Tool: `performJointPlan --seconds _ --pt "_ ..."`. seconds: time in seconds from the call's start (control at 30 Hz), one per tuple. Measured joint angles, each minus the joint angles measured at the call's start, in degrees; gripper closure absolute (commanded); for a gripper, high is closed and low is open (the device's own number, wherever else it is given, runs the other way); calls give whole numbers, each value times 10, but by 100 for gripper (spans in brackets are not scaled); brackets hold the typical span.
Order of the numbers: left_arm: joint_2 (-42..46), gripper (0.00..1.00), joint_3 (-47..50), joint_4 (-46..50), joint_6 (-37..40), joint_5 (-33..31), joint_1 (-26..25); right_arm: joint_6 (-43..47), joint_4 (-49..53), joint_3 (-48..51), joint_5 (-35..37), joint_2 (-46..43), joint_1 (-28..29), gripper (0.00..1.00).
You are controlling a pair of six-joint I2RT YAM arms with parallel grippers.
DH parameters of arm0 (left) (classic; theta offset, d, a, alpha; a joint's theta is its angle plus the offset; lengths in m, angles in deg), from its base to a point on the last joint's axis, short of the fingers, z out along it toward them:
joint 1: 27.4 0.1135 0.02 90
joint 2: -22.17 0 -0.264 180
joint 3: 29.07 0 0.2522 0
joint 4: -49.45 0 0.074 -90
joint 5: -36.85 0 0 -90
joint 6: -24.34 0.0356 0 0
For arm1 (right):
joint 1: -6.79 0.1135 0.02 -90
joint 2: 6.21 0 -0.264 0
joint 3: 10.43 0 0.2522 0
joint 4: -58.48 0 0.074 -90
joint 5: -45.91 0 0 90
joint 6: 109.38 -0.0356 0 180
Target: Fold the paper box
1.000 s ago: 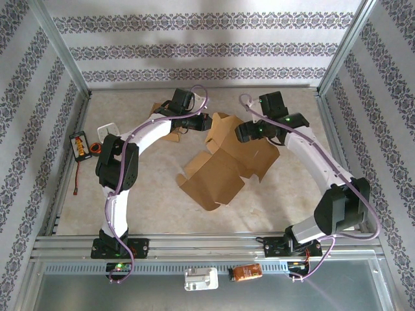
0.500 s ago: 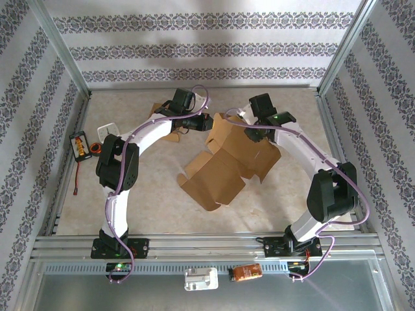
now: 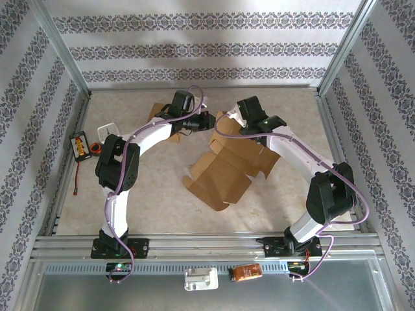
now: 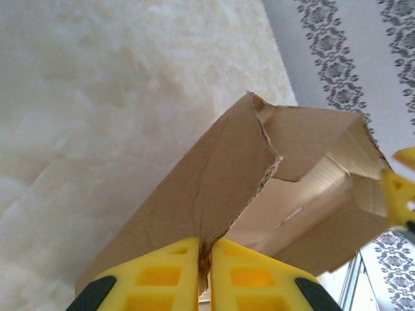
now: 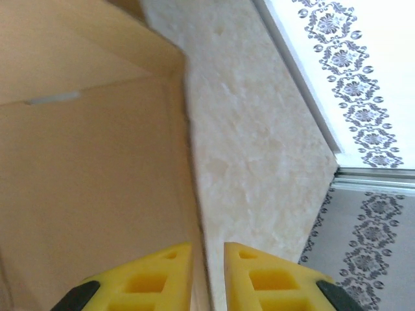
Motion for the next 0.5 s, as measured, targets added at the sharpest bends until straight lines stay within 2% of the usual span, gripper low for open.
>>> performJointPlan --seconds 0.17,0.37,0.43,0.5 --pt "6 89 64 -34 -14 -7 0 5 -23 26 26 -4 7 79" --pt "6 92 89 -43 0 -27 2 -12 -23 33 25 -9 26 64" --pt "6 93 93 -56 0 -26 2 -53 0 31 -3 -22 39 59" --pt "6 94 97 -74 -2 -26 2 -142 39 21 -58 -43 52 56"
